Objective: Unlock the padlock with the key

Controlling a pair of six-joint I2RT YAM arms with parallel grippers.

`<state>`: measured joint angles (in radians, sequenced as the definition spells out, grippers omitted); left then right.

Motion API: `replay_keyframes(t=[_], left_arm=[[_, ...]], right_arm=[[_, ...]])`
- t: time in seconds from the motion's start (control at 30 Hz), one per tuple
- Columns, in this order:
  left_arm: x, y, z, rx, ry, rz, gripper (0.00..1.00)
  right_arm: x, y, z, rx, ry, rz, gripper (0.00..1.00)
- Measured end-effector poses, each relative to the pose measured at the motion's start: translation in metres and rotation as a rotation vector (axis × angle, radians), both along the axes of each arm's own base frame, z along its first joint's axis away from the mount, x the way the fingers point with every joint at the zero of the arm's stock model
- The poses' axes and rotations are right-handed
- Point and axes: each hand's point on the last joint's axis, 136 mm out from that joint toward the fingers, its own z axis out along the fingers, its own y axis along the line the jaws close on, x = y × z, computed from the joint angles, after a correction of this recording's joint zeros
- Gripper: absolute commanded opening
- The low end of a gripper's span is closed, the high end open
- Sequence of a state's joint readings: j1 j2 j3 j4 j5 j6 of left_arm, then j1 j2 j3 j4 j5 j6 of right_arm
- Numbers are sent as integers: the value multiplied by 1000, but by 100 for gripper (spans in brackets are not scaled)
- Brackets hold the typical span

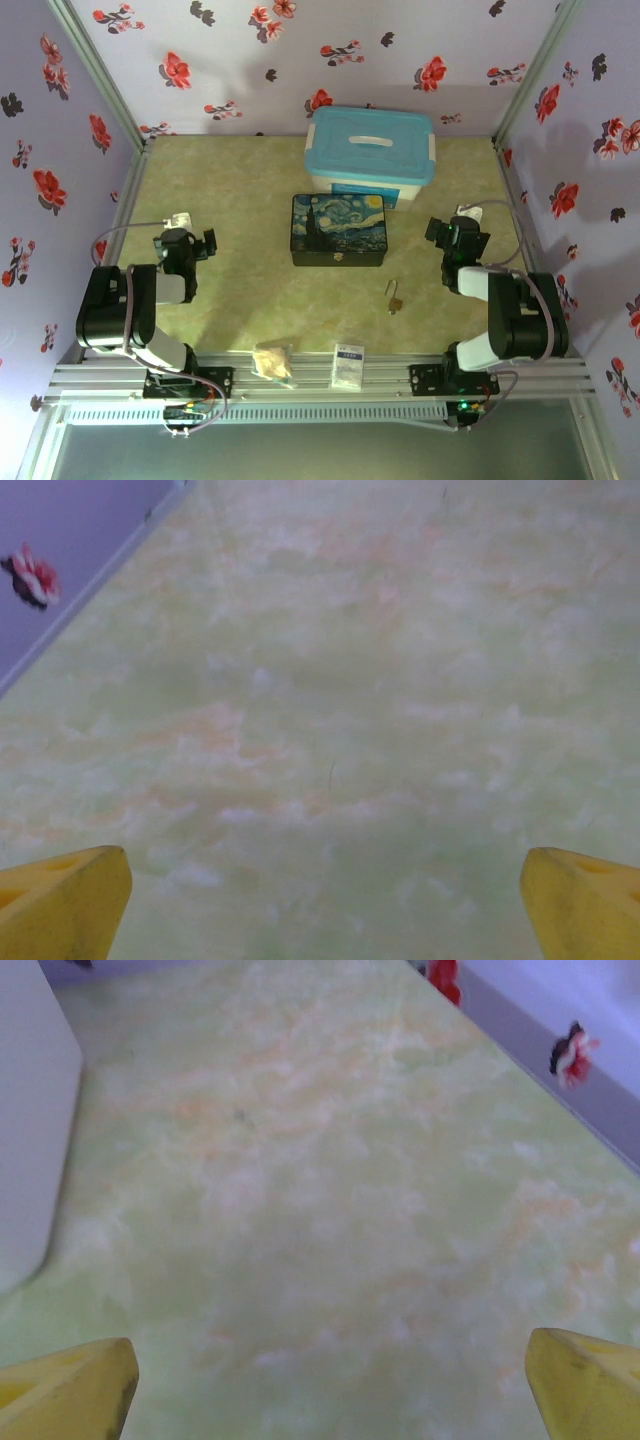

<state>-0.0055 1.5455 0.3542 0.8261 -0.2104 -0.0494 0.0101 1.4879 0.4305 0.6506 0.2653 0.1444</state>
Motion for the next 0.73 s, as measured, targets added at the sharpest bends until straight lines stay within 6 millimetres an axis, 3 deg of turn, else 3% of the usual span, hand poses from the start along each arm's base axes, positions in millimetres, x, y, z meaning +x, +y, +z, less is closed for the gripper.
replay_keyframes(t=[0.17, 0.47, 0.73], left_arm=[[7, -5, 11, -12, -46, -28, 100], [9, -9, 13, -23, -53, -51, 100], [9, -10, 13, -23, -54, -53, 100]], right_arm=[[-3, 5, -15, 10, -22, 32, 99], [2, 7, -2, 2, -80, 40, 99], [9, 20, 2, 13, -87, 122, 99]])
